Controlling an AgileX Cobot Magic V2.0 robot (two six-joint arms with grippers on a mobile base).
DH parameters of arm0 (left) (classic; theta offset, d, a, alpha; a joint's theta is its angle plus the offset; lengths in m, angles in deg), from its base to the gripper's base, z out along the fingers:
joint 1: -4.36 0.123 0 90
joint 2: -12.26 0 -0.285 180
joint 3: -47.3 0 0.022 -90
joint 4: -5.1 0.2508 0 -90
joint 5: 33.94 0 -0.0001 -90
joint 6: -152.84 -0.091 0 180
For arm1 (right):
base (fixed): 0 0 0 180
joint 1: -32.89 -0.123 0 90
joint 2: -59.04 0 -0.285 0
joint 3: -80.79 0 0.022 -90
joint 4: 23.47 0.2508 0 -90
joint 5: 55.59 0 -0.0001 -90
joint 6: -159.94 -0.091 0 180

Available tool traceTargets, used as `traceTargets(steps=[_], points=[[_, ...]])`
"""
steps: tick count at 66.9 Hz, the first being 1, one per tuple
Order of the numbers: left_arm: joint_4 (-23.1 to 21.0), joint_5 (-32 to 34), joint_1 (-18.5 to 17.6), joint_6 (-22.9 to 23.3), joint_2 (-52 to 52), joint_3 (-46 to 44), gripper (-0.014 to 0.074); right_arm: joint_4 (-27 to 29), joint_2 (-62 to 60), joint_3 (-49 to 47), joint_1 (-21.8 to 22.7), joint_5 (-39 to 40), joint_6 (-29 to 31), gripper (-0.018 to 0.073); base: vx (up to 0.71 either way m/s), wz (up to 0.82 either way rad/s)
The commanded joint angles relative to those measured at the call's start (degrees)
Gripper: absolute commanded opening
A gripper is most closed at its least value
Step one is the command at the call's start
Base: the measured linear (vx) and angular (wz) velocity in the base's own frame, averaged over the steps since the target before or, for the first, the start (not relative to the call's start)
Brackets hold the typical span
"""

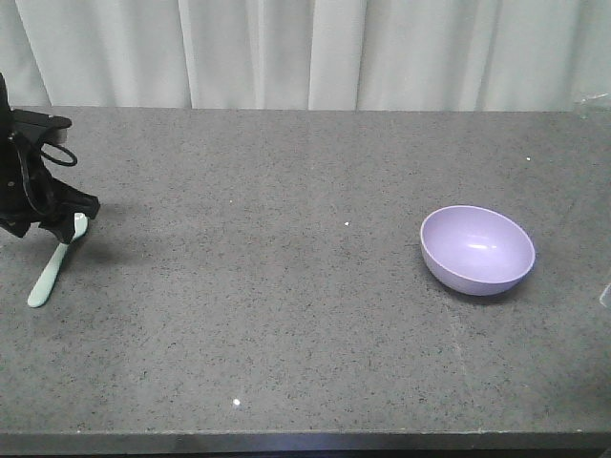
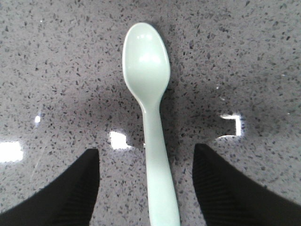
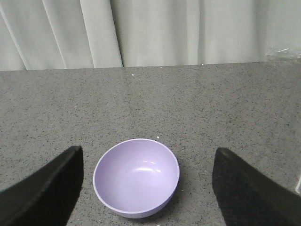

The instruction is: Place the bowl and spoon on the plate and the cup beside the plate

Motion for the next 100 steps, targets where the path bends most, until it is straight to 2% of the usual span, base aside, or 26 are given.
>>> traceTargets(steps=[1,45,54,66,79,90,100], points=[[0.2,2.0,0.1,0.5,1.4,-1.7,0.0426,0.3,0.1,-2.0,0.1,3.6,0.5,0.0541,0.0,0.0],[-0.8,1.9,0.1,0.6,-4.2,-1.7,0.0408,0.9,0.1,-2.0,0.1,3.6,0.5,0.0541,0.0,0.0],[-0.8,0.7,0.1,0.6,-4.2,-1.7,0.0305,1.1,0.1,-2.0,0.1,3.6,0.5,0.0541,0.0,0.0],[-0.8,-0.1,0.1,-0.1,-4.2,-1.7,-0.0008,1.1,0.1,-2.0,0.1,3.6,0.5,0.0541,0.0,0.0],[-1.7,-0.3,0.1,-0.6,-4.1,-1.7,-0.0008,1.1,0.1,-2.0,0.1,3.7,0.5,0.0541,0.0,0.0],[-7.8,-0.1,0.1,-5.0,-1.9,-1.7,-0.0008,1.1,0.1,-2.0,0.1,3.7,0.5,0.0541,0.0,0.0],[-12.3,1.6,0.1,-6.5,2.8,-1.7,-0.0008,1.4,1.1,-3.0,0.1,3.7,-0.6,0.0541,0.0,0.0]])
